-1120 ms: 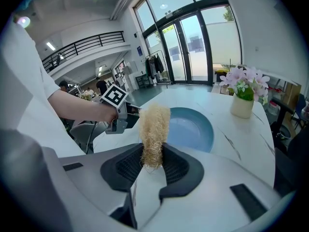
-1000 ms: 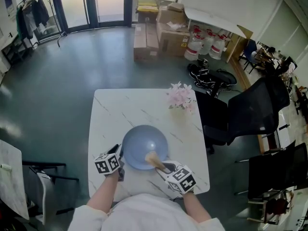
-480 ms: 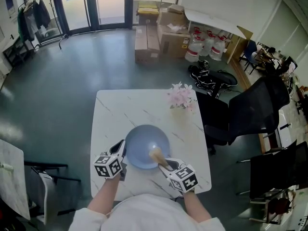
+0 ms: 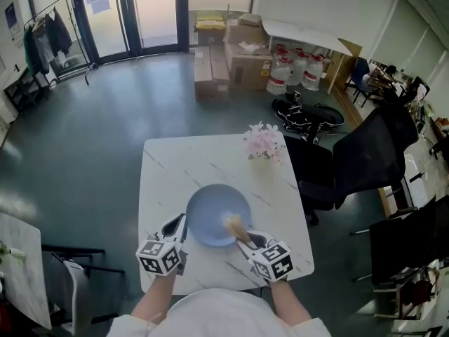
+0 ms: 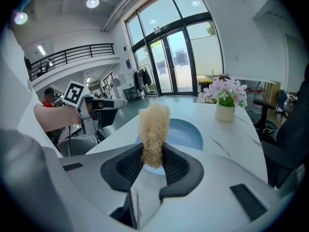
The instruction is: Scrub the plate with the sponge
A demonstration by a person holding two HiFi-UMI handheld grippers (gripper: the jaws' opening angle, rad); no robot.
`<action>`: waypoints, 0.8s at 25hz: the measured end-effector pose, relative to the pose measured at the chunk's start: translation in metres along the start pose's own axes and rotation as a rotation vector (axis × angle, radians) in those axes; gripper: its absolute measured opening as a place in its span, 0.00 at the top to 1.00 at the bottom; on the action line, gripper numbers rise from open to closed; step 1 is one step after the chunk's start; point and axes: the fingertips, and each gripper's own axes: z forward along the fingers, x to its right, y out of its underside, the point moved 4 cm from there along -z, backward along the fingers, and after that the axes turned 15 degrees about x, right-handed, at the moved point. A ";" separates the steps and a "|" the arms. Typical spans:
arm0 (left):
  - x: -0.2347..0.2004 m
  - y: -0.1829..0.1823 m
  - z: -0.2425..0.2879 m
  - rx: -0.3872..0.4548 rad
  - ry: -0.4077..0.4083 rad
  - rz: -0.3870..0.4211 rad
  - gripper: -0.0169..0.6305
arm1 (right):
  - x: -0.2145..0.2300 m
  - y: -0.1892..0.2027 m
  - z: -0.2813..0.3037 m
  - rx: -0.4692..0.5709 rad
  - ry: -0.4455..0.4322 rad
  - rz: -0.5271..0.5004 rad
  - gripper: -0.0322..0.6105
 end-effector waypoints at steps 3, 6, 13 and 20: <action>0.009 -0.006 -0.012 0.001 0.026 0.011 0.92 | -0.007 -0.002 -0.005 0.023 0.019 0.003 0.77; 0.017 -0.008 -0.022 -0.006 0.059 0.039 0.92 | -0.014 -0.002 -0.011 0.046 0.041 0.010 0.77; 0.031 -0.005 -0.045 -0.019 0.126 0.102 0.92 | -0.029 0.009 -0.024 0.071 0.085 0.022 0.77; 0.041 -0.003 -0.061 -0.033 0.180 0.105 0.92 | -0.041 0.016 -0.035 0.100 0.121 0.019 0.77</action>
